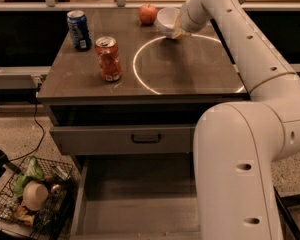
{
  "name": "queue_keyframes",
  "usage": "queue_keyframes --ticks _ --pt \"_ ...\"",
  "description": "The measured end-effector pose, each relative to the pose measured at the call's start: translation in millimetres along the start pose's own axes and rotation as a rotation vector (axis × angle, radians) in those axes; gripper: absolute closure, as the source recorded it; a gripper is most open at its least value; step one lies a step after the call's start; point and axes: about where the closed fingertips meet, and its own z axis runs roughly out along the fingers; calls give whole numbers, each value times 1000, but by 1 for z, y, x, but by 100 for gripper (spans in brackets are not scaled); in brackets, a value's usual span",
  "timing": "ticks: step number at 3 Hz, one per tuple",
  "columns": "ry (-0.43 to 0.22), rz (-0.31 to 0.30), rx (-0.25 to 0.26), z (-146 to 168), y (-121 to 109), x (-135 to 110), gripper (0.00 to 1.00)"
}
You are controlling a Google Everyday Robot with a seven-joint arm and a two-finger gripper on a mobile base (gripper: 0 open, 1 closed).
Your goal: Move white bowl near coke can
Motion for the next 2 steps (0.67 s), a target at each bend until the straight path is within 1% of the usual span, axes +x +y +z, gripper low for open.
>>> queue_keyframes --ticks 1,2 --pt "-2 0 -4 3 1 -1 100" --pt "-4 -8 -12 3 2 -1 100"
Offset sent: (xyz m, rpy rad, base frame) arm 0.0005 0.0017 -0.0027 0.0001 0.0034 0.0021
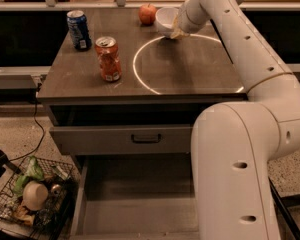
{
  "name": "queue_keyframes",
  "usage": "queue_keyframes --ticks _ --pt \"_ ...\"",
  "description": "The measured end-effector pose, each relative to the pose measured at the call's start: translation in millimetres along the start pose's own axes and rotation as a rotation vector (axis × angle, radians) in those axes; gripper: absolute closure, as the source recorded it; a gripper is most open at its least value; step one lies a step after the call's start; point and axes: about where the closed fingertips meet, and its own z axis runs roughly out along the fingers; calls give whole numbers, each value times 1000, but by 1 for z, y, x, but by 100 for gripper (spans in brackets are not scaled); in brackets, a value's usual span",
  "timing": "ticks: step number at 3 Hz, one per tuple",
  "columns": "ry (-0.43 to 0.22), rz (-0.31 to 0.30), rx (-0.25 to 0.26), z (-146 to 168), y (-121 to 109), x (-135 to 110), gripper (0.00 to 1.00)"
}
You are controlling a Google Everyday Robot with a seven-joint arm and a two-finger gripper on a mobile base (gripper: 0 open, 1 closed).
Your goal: Move white bowl near coke can
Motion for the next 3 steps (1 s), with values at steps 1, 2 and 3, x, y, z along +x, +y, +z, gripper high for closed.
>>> queue_keyframes --ticks 1,2,3 --pt "8 -31 -10 -24 -6 4 100" --pt "22 -44 -34 -60 -6 13 100" --pt "0 -51 -56 -95 -3 12 100"
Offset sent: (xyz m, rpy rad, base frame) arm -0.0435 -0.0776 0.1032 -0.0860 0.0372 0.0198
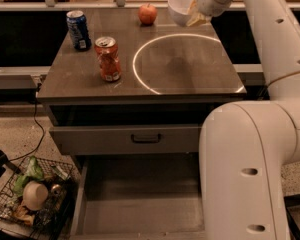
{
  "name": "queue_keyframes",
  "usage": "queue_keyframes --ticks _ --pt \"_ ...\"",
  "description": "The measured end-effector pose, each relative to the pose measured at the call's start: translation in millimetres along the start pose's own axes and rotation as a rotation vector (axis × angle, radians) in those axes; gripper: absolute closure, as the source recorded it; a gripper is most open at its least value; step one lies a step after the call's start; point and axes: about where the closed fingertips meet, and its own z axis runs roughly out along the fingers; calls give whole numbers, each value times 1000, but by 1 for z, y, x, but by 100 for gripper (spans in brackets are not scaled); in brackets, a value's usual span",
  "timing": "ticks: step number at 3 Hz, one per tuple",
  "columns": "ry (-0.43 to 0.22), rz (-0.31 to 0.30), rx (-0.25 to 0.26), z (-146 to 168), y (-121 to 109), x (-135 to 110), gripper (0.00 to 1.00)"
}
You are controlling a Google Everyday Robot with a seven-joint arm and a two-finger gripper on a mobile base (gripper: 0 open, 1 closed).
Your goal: Move white bowl near coke can
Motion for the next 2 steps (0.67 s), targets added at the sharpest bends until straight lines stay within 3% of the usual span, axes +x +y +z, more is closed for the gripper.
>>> queue_keyframes --ticks 2 --pt "-53 -37 30 -61 -4 -39 100"
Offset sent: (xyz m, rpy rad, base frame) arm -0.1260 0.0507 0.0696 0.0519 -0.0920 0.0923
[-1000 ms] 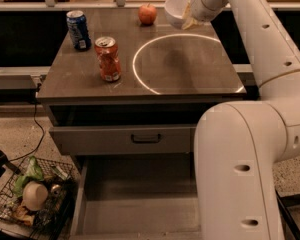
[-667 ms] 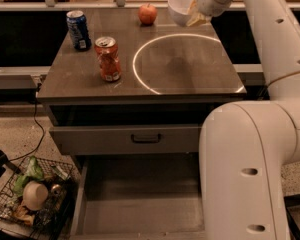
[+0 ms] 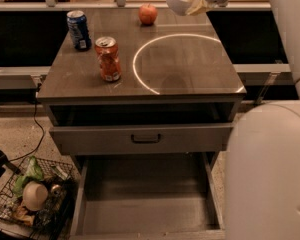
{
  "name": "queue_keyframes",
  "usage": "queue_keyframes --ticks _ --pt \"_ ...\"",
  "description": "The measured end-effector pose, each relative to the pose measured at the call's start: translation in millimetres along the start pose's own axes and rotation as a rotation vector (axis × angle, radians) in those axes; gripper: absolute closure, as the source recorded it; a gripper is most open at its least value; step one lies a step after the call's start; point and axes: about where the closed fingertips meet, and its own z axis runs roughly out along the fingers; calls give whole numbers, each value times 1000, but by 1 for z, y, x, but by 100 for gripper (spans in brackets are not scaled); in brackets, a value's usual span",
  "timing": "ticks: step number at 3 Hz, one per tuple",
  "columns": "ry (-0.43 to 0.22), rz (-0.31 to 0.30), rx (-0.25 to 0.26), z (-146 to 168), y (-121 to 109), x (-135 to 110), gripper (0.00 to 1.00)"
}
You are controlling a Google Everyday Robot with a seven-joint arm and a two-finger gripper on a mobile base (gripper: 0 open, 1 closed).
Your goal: Move white bowl near coke can
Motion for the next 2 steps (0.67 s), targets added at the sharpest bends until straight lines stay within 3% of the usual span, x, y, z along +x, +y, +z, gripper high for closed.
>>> queue_keyframes --ticks 1,2 --pt "-79 -14 43 -27 13 -48 100" --pt "-122 -7 32 -30 38 -74 100"
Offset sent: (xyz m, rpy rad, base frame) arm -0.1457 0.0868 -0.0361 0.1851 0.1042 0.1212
